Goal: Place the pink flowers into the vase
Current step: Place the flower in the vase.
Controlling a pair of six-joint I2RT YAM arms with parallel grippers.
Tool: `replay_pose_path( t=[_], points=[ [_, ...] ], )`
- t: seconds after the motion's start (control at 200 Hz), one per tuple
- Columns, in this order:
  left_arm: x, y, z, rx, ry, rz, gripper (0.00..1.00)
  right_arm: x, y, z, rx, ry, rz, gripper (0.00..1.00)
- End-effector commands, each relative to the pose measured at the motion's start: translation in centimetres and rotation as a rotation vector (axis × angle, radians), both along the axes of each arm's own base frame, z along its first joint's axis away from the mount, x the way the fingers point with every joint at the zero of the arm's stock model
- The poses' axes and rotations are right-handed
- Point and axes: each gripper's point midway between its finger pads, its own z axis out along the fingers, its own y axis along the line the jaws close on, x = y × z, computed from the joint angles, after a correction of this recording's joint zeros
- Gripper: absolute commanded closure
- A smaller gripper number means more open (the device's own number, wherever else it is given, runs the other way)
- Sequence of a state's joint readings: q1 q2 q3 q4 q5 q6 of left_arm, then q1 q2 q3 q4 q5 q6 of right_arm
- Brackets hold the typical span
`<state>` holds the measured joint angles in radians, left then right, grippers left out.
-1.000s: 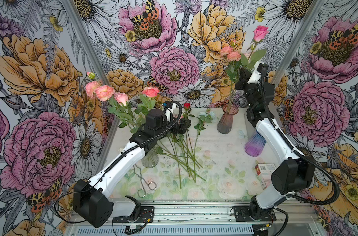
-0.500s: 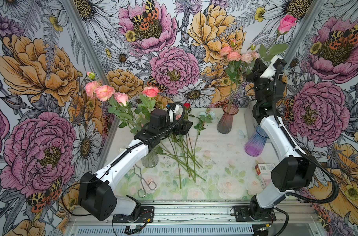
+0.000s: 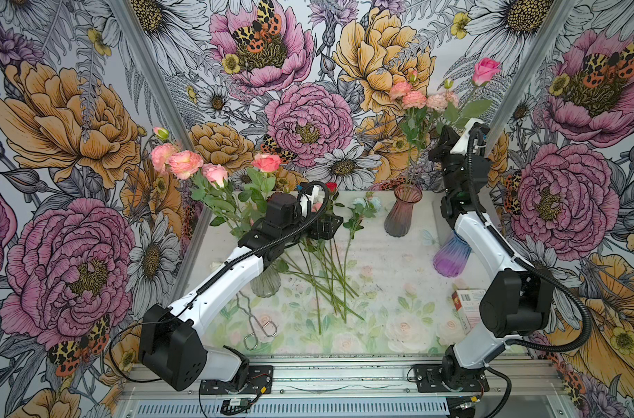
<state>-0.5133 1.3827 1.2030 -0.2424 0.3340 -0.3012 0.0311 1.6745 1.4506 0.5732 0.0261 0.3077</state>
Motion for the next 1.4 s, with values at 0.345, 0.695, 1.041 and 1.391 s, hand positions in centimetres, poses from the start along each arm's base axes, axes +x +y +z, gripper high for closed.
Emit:
replay_pose_path(
  t=[0.345,0.695,1.041,1.391],
  points=[
    [-0.5,-0.6,1.8,-0.017,-0.056,-0.037,0.02,1.5,0.0,-8.9,-0.015,0.123,0.013,1.0],
    [-0.6,-0.8,1.6,-0.011,-0.054,-0.037,0.02,1.6,0.1,-13.6,0.007,0.213,0.027,1.0],
    [-0.7,-0.9,1.6,-0.011,-0.055,-0.04,0.01,1.6,0.3,-14.2,0.008,0.239,0.035,0.76],
    [-0.8,-1.0,1.4,-0.008,-0.052,-0.042,0.01,0.9,0.3,-13.7,0.031,0.241,0.038,0.53]
  ],
)
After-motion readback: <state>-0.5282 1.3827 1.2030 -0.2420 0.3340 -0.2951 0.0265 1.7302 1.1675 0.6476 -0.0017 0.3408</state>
